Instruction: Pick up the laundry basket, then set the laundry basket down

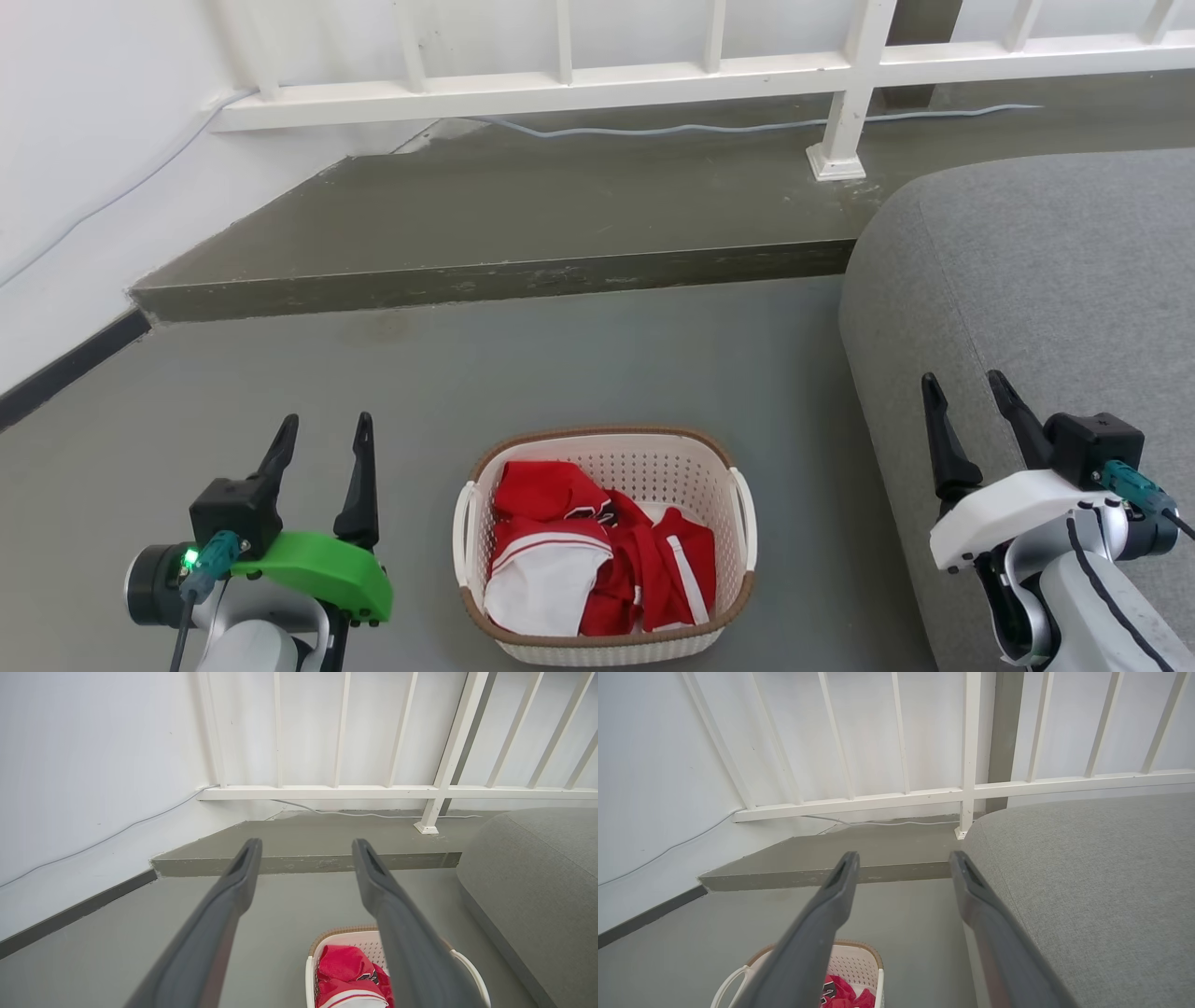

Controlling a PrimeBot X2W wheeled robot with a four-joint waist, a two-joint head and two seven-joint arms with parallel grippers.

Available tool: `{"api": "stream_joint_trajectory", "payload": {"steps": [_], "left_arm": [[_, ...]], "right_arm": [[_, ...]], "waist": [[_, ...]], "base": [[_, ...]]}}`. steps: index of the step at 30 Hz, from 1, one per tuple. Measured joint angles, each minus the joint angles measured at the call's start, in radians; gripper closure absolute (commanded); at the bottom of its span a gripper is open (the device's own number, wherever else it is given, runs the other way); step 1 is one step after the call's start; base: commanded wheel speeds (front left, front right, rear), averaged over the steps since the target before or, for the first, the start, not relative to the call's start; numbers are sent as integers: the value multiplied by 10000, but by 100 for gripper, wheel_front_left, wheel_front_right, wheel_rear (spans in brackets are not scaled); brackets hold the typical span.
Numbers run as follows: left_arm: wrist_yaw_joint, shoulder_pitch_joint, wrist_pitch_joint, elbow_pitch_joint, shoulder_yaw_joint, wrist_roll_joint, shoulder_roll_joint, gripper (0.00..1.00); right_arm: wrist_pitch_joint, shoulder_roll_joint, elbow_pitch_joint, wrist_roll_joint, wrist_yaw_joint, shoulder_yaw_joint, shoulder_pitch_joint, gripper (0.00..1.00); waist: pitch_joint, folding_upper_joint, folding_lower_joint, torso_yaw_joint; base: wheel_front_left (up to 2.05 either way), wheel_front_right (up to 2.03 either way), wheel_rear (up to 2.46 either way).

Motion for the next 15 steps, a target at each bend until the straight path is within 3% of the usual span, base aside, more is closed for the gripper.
{"api": "stream_joint_trajectory", "payload": {"steps": [15], "left_arm": [[2, -2, 0, 130, -8, 0, -4, 0]], "right_arm": [[0, 17, 201, 0, 81, -54, -1, 0]], "waist": [[61, 0, 0, 54]], "base": [[0, 0, 0]]}}
